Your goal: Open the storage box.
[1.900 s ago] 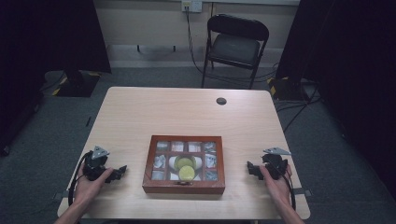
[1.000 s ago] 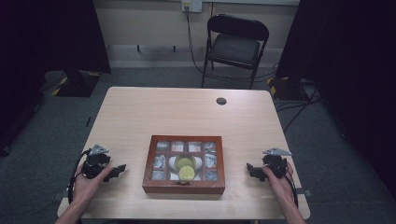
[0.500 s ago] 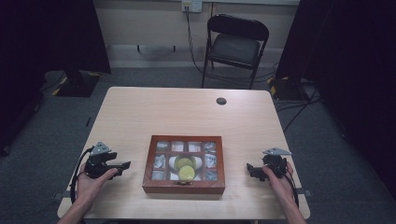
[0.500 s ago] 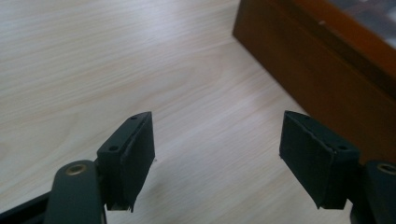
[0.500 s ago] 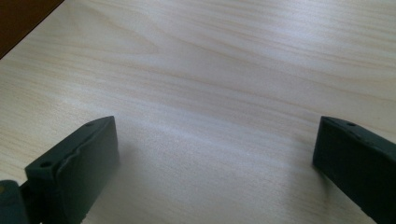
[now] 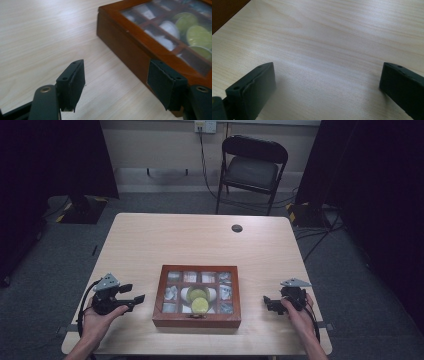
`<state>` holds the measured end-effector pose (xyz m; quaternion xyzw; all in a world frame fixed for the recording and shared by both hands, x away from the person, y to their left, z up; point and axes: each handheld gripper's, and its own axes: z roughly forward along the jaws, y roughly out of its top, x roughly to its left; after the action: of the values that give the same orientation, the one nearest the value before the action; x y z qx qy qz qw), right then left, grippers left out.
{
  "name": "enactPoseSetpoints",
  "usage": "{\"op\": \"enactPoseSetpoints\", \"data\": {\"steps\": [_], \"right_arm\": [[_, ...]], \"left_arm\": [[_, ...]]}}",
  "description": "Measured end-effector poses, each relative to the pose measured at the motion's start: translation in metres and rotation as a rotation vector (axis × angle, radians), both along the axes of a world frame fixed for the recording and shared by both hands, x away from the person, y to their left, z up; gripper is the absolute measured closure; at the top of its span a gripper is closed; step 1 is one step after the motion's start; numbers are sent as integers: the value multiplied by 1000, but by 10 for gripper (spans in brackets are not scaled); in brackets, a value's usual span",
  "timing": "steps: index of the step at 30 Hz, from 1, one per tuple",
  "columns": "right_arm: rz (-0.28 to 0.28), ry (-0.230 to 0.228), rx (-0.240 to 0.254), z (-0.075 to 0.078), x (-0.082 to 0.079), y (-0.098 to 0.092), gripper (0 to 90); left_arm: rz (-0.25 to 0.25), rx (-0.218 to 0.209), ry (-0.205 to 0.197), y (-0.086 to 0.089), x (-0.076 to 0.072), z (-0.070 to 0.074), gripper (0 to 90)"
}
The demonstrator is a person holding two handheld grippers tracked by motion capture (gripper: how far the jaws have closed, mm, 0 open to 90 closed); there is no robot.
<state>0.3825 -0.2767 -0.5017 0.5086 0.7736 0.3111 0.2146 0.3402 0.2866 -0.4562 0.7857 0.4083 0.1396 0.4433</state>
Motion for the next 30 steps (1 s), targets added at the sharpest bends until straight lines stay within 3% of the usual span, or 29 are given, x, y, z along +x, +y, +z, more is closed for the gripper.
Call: {"op": "enactPoseSetpoints", "data": {"steps": [1, 4, 12, 15, 21, 28, 30], "right_arm": [[2, 1, 0, 0, 0, 0, 0], [11, 1, 0, 0, 0, 0, 0], [35, 0, 0, 0, -1, 0, 0], [36, 0, 0, 0, -1, 0, 0], [36, 0, 0, 0, -1, 0, 0], [36, 0, 0, 0, -1, 0, 0], [36, 1, 0, 0, -1, 0, 0]], "left_arm": [[-32, -8, -9, -3, -2, 4, 317], [-56, -19, -14, -6, -4, 7, 322], [-81, -56, -20, -13, -8, 13, 325], [-96, -34, -23, -18, -9, 15, 324], [-156, -33, -46, -32, -9, 22, 322], [-230, -50, -23, -51, -9, 30, 312], [-228, -29, -31, -59, -8, 33, 310]]}}
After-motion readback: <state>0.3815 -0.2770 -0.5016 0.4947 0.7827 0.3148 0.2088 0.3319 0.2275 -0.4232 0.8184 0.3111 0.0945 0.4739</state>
